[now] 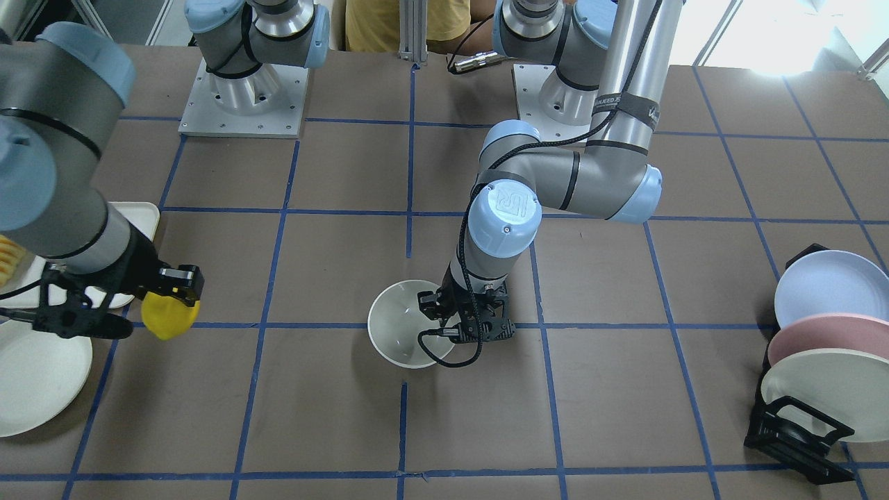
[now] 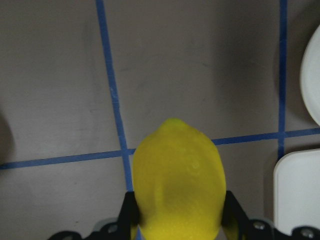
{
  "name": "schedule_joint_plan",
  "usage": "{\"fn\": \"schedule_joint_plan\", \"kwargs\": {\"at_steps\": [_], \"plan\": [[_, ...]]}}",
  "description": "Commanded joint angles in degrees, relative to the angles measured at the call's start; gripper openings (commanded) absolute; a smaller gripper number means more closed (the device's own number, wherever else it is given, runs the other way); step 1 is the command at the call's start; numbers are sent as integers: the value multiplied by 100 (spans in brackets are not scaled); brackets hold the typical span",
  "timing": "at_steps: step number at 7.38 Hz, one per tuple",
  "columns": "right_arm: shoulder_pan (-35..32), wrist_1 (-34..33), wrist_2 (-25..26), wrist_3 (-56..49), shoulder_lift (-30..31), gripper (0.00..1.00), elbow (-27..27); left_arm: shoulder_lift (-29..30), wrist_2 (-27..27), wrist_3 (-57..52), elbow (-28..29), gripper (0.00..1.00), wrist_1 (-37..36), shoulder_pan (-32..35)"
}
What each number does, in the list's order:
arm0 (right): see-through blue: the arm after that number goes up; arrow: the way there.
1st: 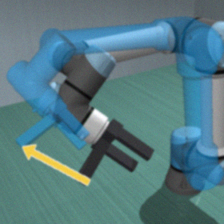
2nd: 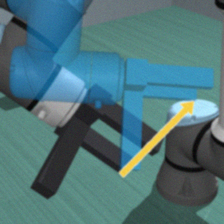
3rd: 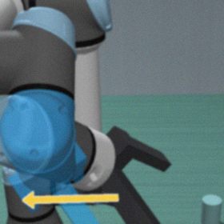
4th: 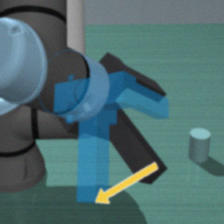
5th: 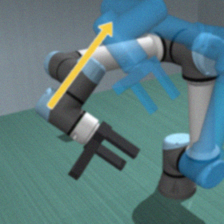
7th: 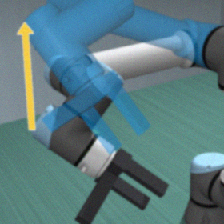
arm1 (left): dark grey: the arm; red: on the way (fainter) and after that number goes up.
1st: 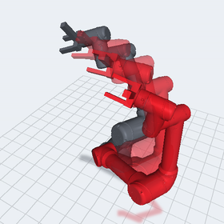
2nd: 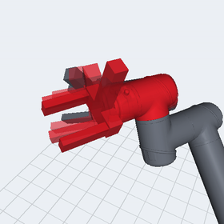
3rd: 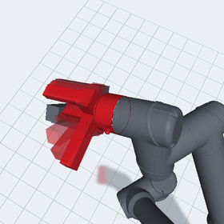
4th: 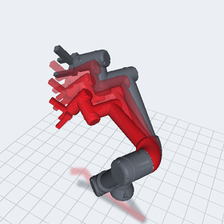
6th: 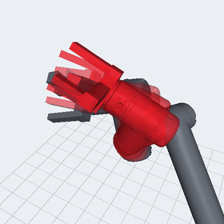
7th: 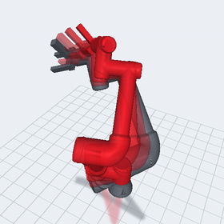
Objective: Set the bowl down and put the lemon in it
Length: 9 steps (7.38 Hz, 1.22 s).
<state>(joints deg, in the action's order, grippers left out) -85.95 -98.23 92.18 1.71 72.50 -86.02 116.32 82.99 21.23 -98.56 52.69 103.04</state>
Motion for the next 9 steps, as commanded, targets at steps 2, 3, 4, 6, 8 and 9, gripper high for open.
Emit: {"fn": "schedule_joint_plan", "kwargs": {"at_steps": [2,3,4,6,8,9], "plan": [[-940,-74,-42,804,-51,0,15,-686,425,-1000,423,100,1016,-510],[-1081,-204,-138,805,-52,0,15,-1089,542,-1607,704,100,2050,-748],[-1256,-493,-383,961,-139,0,-20,-1468,639,-1874,1002,100,2922,-854],[-1808,-1143,-429,1671,-533,0,15,-2145,956,-2281,1207,100,3789,-908],[-2258,-1602,-429,2104,-946,0,6,-2402,939,-2334,1208,100,3792,-908],[-2486,-1925,-429,2445,-1131,0,6,-2481,904,-2456,1138,100,3801,-969]]}}
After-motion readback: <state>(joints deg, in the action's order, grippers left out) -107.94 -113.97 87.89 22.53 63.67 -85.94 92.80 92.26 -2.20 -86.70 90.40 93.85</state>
